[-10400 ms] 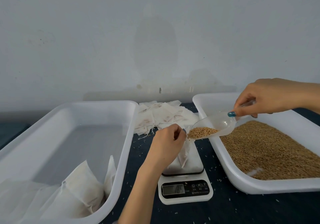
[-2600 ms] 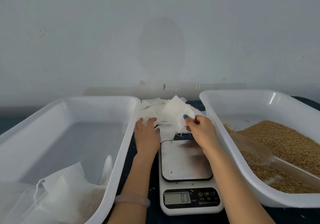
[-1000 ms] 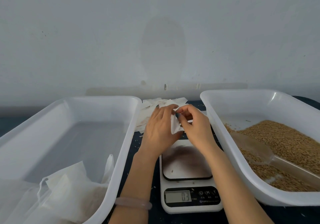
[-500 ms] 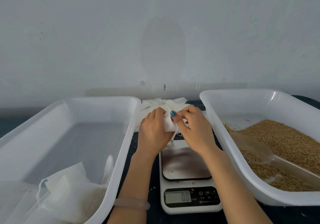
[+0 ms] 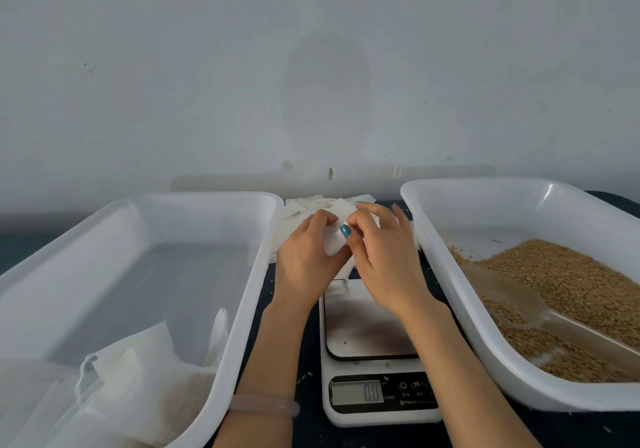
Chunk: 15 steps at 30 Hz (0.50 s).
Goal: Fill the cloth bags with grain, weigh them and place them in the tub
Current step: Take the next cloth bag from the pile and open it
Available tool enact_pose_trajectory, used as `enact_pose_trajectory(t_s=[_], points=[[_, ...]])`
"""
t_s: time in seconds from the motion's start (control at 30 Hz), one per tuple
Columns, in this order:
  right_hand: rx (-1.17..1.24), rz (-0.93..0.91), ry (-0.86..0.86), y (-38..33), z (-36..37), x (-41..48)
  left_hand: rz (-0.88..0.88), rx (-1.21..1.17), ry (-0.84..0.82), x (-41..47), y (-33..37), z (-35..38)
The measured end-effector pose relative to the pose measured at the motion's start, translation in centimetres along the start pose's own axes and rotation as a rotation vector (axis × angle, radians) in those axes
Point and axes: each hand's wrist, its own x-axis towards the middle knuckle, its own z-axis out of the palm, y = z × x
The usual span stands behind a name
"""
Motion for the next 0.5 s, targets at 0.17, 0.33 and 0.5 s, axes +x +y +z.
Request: enact_pose_trajectory(t_s=[0.17, 0.33, 0.5], points=[[-0.126, -0.008, -0.068, -1.4, -0.8, 0.5, -0.068, -0.089, -0.033, 0.0, -0.5, -0.1], [-0.240, 0.007, -0.279, -5.0, -2.6, 0.4, -0.080, -0.328, -0.031, -0.4, -0.9, -0.1], [-0.031, -0.034, -0.365, -5.8, -8.4, -0.6, -0.136, -0.468, -0.155, -0.2, -0.3, 0.2]])
